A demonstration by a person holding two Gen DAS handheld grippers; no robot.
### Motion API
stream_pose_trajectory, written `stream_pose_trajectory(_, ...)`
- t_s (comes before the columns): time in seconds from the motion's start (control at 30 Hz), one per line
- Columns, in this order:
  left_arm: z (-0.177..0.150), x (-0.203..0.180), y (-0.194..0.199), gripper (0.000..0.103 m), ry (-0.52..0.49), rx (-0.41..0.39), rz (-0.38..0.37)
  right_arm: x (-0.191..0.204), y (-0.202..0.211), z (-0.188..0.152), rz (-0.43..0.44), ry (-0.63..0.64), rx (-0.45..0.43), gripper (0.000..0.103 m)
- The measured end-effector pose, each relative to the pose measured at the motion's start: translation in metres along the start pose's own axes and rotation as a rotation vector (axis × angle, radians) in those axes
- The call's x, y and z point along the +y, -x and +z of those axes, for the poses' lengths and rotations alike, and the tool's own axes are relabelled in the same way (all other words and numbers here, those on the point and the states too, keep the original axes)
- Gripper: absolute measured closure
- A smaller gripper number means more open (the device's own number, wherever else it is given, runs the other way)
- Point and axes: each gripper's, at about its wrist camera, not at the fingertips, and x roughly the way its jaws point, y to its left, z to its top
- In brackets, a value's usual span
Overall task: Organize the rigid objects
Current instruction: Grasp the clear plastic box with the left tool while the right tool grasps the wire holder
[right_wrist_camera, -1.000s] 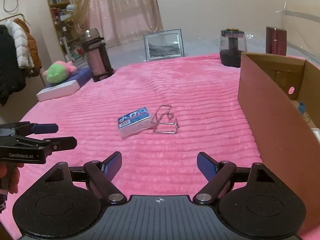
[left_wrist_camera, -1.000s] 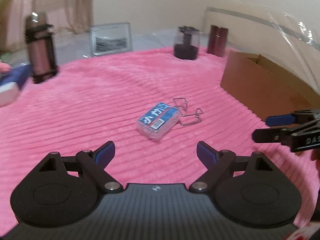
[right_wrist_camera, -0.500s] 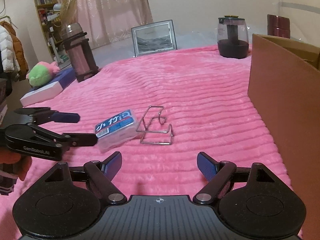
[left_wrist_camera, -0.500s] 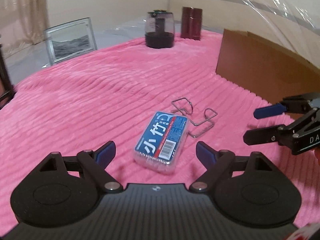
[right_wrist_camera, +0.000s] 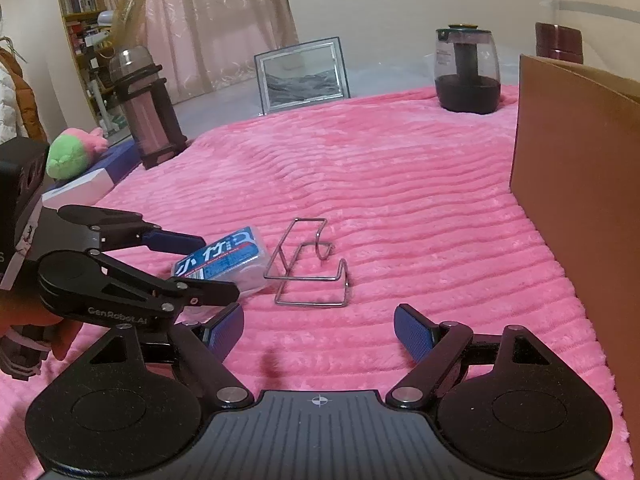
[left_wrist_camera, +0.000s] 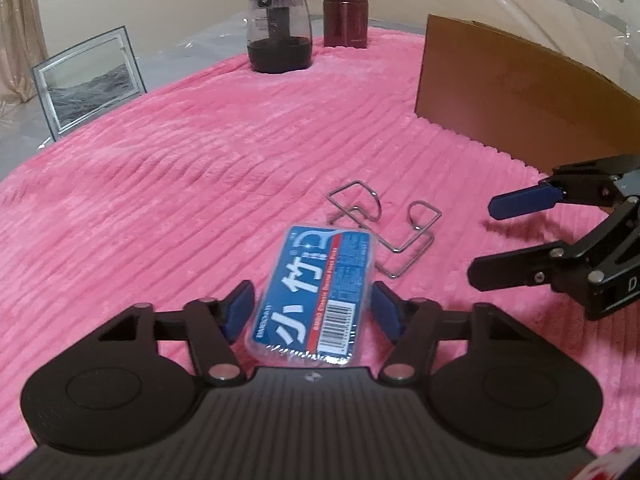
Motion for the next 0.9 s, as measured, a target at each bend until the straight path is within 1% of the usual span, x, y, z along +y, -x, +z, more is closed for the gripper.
stream_pose_trajectory(0.07, -0.001, -0.003, 0.001, 0.046, 0.001, -0.003, 0.015, 0.000, -0.001, 0.001, -0.003, -0.004, -0.001, 0.024)
stream_pose_trajectory(0.17, -0.007, -0.003, 0.010, 0.046, 0.062, -0.007, 0.063, 0.002, -0.003, 0.002, -0.003, -0.014, -0.008, 0.024)
stream_pose_trajectory(0.33, -0.033, -0.001, 0.035, 0.046, 0.312, -0.017, 0.250, 0.009, -0.015, 0.005, -0.007, -0.022, -0.026, 0.024)
stream_pose_trajectory(0.43, -0.046, -0.006, 0.046, 0.046, 0.373, -0.029, 0.341, 0.011, -0.027, 0.008, -0.028, -0.041, -0.027, 0.024)
stream_pose_trajectory(0.5, -0.050, -0.008, 0.050, 0.046, 0.402, -0.041, 0.362, 0.013, -0.033, 0.009, -0.043, -0.056, -0.035, 0.024)
stream_pose_trajectory(0.57, -0.052, -0.009, 0.052, 0.046, 0.419, -0.051, 0.364, 0.016, -0.039, 0.011, -0.064, -0.055, -0.042, 0.024)
stream_pose_trajectory(0.77, -0.051, -0.014, 0.048, 0.046, 0.404, -0.057, 0.389, 0.030, -0.051, 0.012, -0.154, 0.009, -0.080, 0.025)
stream_pose_trajectory(0.9, -0.053, -0.015, 0.048, 0.046, 0.406, -0.066, 0.391, 0.033, -0.061, 0.011, -0.190, 0.024, -0.070, 0.040)
